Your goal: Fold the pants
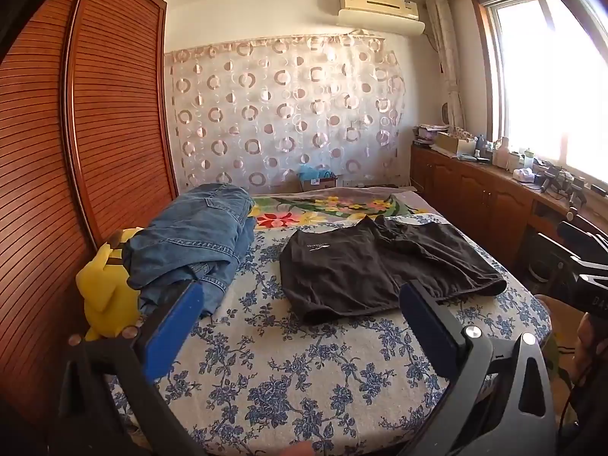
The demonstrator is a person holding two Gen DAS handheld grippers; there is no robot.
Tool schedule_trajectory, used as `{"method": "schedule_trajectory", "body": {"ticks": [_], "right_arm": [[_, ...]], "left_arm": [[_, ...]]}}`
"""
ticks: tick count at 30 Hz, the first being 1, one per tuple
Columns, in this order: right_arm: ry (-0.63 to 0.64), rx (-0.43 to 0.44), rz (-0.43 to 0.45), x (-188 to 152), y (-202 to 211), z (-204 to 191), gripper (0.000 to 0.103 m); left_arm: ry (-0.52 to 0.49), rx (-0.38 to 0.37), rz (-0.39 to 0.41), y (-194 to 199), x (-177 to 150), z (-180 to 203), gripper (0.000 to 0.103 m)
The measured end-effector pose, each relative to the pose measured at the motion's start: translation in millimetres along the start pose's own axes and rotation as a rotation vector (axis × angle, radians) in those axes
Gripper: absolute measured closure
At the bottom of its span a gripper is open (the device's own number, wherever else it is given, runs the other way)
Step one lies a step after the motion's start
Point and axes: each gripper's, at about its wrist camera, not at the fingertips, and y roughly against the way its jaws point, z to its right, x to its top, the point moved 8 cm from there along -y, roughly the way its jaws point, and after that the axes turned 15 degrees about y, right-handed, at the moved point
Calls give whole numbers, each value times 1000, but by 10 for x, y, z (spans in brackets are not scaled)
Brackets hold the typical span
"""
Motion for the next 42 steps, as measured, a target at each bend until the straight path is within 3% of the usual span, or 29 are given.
{"method": "schedule_trajectory", "body": {"ticks": [42], "right_arm": [[14, -1, -20, -22, 9, -31, 0]], "left_arm": [[-4, 16, -44, -57, -105, -45, 0]]}}
